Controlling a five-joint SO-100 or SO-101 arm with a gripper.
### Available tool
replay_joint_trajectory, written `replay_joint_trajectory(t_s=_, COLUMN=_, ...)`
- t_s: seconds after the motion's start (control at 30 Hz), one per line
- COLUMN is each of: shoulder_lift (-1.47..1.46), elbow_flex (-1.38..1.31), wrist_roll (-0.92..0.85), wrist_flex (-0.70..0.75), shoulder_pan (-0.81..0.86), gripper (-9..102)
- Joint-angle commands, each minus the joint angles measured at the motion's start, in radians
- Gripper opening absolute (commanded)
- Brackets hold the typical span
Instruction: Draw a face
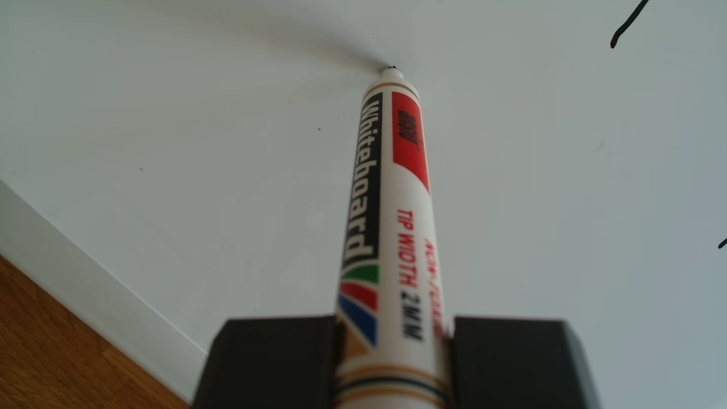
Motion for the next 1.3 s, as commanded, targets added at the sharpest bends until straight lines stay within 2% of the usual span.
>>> replay_joint_trajectory(t_s=0.0, shoulder_lift=0.041, elbow_flex=-0.005, wrist_roll=-0.006, wrist_flex=-0.023, shoulder_pan=0.023, gripper=-1)
replay_joint_trajectory(t_s=0.37, shoulder_lift=0.041, elbow_flex=-0.005, wrist_roll=-0.064, wrist_flex=-0.012, shoulder_pan=0.216, gripper=-1)
replay_joint_trajectory(t_s=1.27, shoulder_lift=0.052, elbow_flex=-0.005, wrist_roll=-0.066, wrist_flex=0.032, shoulder_pan=0.617, gripper=-1)
